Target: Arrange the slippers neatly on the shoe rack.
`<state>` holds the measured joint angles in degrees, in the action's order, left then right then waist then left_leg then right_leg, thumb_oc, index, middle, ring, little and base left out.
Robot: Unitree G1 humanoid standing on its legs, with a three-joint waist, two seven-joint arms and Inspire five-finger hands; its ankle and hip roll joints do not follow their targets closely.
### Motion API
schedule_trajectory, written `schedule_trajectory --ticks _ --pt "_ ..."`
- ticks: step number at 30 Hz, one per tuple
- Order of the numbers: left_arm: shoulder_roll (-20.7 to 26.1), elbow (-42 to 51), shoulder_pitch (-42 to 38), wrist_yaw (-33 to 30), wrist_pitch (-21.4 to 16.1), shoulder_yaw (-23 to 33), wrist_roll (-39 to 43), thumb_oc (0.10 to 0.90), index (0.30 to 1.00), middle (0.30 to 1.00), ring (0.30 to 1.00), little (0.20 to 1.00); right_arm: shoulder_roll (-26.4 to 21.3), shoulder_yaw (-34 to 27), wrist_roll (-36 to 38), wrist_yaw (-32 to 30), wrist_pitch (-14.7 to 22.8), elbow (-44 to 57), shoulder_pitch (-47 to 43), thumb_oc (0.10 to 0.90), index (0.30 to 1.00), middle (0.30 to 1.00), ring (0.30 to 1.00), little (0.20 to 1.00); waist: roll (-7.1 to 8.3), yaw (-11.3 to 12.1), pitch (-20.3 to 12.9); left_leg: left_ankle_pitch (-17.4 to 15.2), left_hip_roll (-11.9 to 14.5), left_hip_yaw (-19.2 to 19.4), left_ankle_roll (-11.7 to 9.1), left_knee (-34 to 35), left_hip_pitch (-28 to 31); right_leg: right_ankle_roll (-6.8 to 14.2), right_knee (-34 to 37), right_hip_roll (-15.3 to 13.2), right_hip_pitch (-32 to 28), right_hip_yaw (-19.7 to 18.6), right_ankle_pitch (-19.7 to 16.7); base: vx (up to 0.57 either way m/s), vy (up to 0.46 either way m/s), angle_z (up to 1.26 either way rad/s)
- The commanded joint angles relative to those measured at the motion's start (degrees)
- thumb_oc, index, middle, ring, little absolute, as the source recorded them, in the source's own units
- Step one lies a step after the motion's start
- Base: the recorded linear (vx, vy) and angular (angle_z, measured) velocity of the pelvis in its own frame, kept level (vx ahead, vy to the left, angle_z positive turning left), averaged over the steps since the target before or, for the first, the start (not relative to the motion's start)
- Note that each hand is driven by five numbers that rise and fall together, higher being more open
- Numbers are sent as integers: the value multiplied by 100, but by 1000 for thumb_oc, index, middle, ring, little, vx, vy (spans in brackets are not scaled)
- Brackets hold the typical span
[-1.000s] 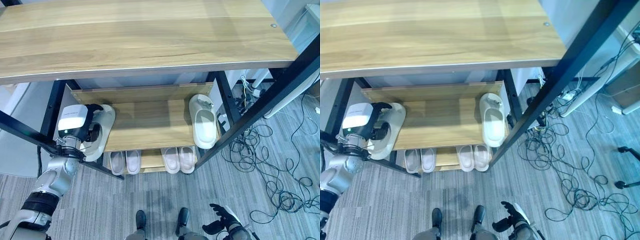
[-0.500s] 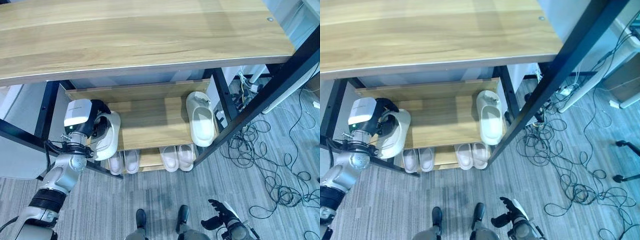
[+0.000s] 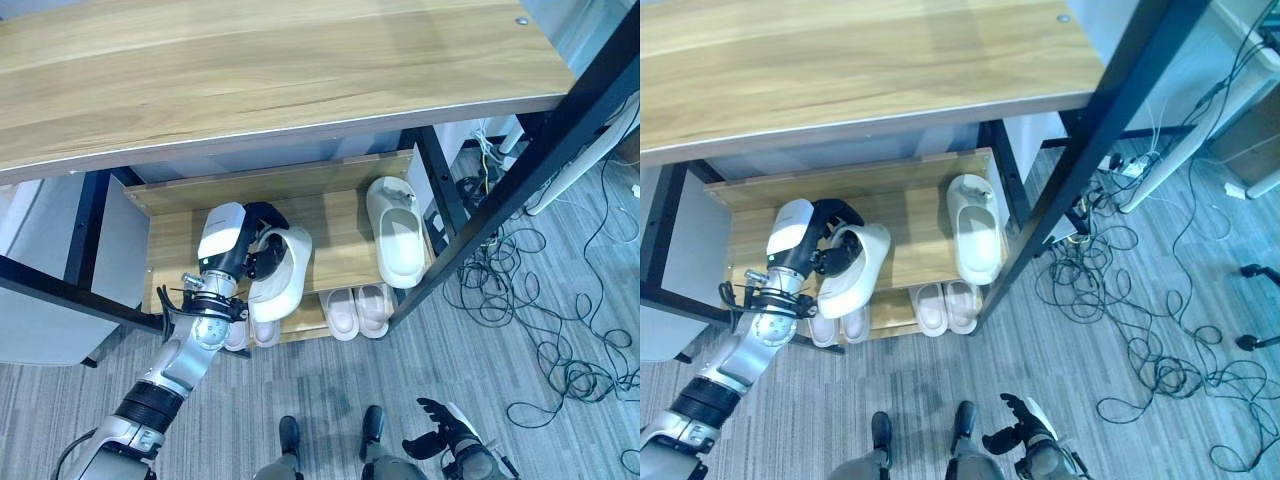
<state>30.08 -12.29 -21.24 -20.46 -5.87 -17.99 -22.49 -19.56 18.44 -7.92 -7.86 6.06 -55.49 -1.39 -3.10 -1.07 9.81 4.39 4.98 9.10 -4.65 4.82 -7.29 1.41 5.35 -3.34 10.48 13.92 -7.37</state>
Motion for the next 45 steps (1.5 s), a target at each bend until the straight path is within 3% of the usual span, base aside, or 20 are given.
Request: schedule_trajectory --ticks 1,12,35,36,37,38,45 --pt "-170 291 -939 -323 -389 -52 120 400 300 300 300 300 -146 -85 101 -217 101 330 187 800 900 900 900 900 25 -230 -279 -64 -100 -288 -141 18 -381 626 -35 -427 -69 -228 622 -1 3 -14" --pt "-317 -296 -1606 -740 -146 -291 115 400 300 300 300 300 -318 -155 107 -325 119 417 321 800 900 900 900 900 -135 -488 -197 -125 -77 5 -92 18 -277 687 -35 -418 30 -500 564 6 8 -15" --pt "566 -1968 -3351 -1003 312 -794 -49 400 300 300 300 300 -413 16 306 -298 225 437 237 800 900 900 900 900 -125 -684 -216 -95 -33 53 -124 18 -459 693 -35 -379 314 -541 486 8 -5 -6" --pt "571 -2044 -3418 -1014 320 -820 -34 466 399 399 399 399 -411 27 318 -297 227 436 235 800 900 900 900 900 -119 -693 -218 -93 -25 53 -127 18 -473 694 -35 -378 325 -537 485 0 0 0" --pt "600 -2087 -3477 -1024 329 -848 -35 755 832 832 832 832 -413 28 329 -298 235 444 231 800 900 900 900 900 -117 -696 -217 -92 -24 50 -124 18 -481 692 -35 -373 329 -544 486 0 0 0" --pt "620 -2111 -3548 -1024 345 -874 -41 800 900 900 900 900 -419 31 337 -302 242 453 238 800 900 900 900 900 -112 -700 -216 -92 -19 42 -123 18 -491 690 -35 -369 342 -546 485 0 0 0" --pt "619 -2041 -3563 -965 316 -920 -92 800 900 900 900 900 -414 24 339 -297 255 408 242 800 900 900 900 900 -97 -684 -215 -96 -14 14 -122 18 -480 677 -35 -359 320 -524 499 0 0 0"
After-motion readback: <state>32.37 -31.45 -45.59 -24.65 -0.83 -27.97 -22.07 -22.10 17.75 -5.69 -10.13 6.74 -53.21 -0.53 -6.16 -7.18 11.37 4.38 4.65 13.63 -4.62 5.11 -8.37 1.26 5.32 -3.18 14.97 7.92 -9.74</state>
